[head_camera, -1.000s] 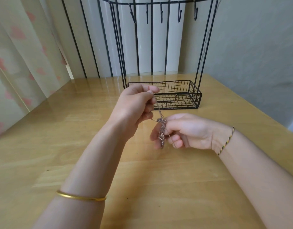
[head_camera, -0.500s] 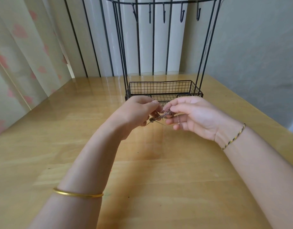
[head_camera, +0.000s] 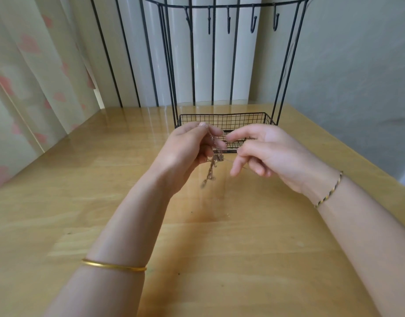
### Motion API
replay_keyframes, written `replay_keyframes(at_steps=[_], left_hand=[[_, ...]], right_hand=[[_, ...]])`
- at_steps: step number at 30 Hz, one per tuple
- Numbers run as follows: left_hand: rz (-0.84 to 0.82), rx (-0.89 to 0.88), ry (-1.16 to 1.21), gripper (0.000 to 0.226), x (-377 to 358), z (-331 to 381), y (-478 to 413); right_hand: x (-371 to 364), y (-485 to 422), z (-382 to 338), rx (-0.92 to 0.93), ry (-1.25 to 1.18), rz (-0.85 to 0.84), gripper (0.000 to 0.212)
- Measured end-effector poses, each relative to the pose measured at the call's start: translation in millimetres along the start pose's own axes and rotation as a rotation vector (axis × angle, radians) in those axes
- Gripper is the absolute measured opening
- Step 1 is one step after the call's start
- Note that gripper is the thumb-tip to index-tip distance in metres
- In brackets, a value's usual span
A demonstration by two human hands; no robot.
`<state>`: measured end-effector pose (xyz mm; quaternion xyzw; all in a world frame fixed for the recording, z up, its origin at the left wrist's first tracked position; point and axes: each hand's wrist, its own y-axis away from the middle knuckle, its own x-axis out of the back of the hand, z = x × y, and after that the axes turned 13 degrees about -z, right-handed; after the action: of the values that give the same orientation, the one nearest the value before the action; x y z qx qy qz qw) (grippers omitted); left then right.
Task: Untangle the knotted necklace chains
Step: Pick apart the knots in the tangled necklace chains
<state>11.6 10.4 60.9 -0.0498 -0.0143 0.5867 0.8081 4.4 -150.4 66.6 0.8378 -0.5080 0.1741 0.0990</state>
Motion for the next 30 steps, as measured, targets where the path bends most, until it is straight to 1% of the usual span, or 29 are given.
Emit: replay_keyframes(at_steps=[2, 4, 6, 8, 10, 13, 16, 18, 21, 24, 25, 27, 30], left_hand=[[0.044, -0.023, -0.028, 0.030, -1, -2, -1], [0.087, -0.036, -0.033, 0.029, -1, -3, -1], [0.117, -0.036, -0.032, 0.028, -1, -3, -2], [0.128, -0.024, -0.041, 0.027, 1, -4, -1], [0.120, -0.021, -0.023, 0.026, 1, -3, -1], [0.087, -0.026, -0.025, 0.024, 3, -1, 0], [0.056, -0.009, -0.079, 0.023, 4, -1, 1], [0.023, 0.015, -0.096, 0.023, 5, -1, 2], [-0.054, 0.054, -0.197, 0.019, 7, 1, 3], [-0.117, 0.058, -0.311, 0.008, 6, 3, 5], [-0.121, 0.051, -0.363, 0.007, 6, 3, 6], [-0.111, 0.031, -0.460, 0.011, 4, 1, 5], [-0.087, 0.015, -0.536, 0.013, 3, -2, 4]], right_hand=[[0, -2, 4, 0.011, 0.147, 0.096, 0.030], [-3, -5, 7, 0.041, 0.295, 0.170, 0.018], [-4, -7, 10, 0.067, 0.364, 0.233, 0.008], [-5, -8, 11, 0.091, 0.302, 0.291, 0.011], [-7, -7, 9, 0.117, 0.148, 0.328, 0.013], [-11, -7, 6, 0.148, -0.016, 0.336, 0.017], [-12, -7, 3, 0.211, -0.123, 0.349, 0.017], [-11, -7, 2, 0.234, -0.148, 0.364, 0.018], [-8, -8, 4, 0.248, -0.015, 0.408, 0.020], [-7, -8, 5, 0.255, 0.101, 0.443, 0.020], [-7, -7, 4, 0.257, 0.130, 0.448, 0.020], [-7, -7, 4, 0.250, 0.203, 0.447, 0.022], [-6, -8, 6, 0.192, 0.315, 0.432, 0.023]])
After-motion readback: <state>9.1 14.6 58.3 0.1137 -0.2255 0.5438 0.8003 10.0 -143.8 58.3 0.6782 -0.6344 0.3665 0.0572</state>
